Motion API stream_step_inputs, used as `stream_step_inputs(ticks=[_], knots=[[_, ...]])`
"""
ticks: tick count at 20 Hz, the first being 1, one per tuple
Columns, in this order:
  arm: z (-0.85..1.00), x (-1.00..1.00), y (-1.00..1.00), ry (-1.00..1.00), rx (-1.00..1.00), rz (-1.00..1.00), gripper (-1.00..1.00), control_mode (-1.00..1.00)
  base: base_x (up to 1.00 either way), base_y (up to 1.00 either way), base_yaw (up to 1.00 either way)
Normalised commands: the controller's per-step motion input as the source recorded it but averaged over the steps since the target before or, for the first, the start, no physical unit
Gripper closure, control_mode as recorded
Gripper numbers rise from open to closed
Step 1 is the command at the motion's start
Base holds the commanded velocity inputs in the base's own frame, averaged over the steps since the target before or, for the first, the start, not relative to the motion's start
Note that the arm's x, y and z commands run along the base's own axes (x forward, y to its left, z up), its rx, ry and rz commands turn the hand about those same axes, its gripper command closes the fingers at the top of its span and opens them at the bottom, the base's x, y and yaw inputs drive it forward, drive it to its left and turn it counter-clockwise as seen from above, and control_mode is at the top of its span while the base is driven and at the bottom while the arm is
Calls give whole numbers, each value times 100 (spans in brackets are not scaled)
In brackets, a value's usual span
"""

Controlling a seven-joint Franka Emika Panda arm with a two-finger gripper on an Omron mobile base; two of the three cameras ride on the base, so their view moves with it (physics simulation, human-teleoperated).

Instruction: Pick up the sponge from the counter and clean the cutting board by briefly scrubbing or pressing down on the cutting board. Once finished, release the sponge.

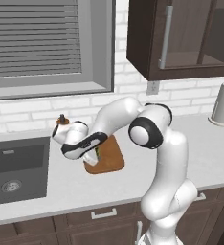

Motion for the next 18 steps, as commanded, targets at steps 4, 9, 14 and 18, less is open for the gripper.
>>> stream_step_inputs(ticks=[4,9,14,18], knots=[[-5,-3,-24,0,0,0,100,-100,0,0,0],[-53,-1,-12,7,-11,0,100,-100,0,0,0],[-63,0,-30,7,-17,0,100,-100,0,0,0],[-50,-15,-49,3,-10,2,100,-100,0,0,0]])
